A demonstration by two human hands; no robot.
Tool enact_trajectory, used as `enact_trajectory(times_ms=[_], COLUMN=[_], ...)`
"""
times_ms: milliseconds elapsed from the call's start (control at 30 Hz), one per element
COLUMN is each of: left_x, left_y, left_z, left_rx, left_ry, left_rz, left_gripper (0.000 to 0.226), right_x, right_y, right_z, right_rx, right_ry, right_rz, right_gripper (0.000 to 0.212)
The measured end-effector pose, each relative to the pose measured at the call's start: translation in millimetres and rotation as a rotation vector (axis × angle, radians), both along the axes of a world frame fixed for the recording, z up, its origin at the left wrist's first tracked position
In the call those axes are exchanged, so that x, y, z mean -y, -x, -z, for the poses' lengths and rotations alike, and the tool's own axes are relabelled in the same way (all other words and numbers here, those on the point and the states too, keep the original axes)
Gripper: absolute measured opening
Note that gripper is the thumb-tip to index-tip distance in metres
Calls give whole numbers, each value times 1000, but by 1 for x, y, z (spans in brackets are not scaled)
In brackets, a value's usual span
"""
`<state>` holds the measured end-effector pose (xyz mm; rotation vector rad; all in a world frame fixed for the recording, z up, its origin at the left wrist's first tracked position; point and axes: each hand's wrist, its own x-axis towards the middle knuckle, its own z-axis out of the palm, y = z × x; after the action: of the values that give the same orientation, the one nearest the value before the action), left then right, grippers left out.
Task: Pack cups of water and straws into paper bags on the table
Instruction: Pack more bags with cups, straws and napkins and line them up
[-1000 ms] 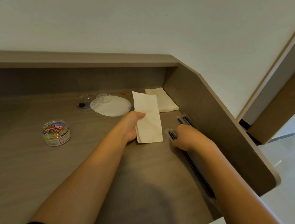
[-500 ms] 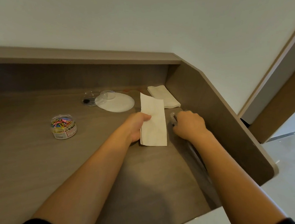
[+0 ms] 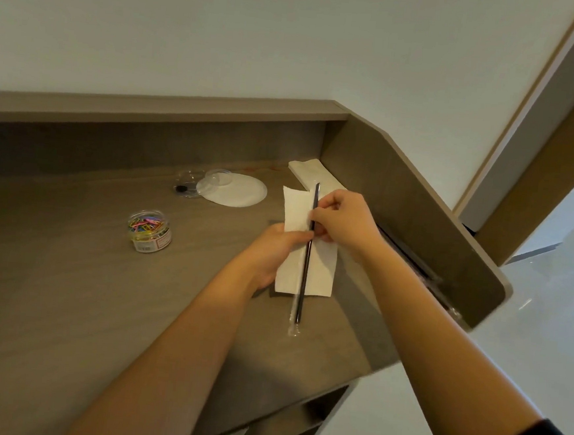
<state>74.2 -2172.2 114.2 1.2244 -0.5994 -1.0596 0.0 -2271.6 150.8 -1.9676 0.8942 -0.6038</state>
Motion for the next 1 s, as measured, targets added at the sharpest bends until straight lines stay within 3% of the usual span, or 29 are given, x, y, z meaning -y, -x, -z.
enact_trajectory(times_ms=[67, 133, 200, 267, 333, 400, 467, 633, 700, 1000], left_x=[-23, -51, -83, -118, -156, -195, -235, -337, -378, -592], left_y=[8, 18, 27, 38, 52, 69, 85, 96, 94, 47], left_z=[0, 0, 0, 4, 12, 22, 29, 30, 29, 49], left_rx=[89, 96, 99, 136, 161, 119, 91, 126, 138, 152], left_ry=[-7, -7, -19, -35, -70, -93, -138, -220, -247, -393], left_rz=[-13, -7, 6, 24, 10, -28, -50, -97, -134, -325], left_gripper=[15, 12, 12, 13, 12, 12, 13, 13, 15, 24], right_x=[-16, -33, -54, -82, -116, -153, -191, -286, -324, -533], right_y=[9, 19, 32, 49, 65, 77, 85, 83, 78, 14], right_z=[3, 3, 1, 4, 10, 16, 20, 23, 22, 37], right_rx=[-5, -14, -30, -2, 26, 67, 88, 33, 41, 77], right_ry=[90, 130, -18, -255, -395, -417, -429, -570, -589, -298], right_rz=[-15, -53, -106, -187, -298, -373, -375, -416, -477, -714], right_gripper=[10, 36, 69, 81, 68, 45, 35, 54, 45, 31])
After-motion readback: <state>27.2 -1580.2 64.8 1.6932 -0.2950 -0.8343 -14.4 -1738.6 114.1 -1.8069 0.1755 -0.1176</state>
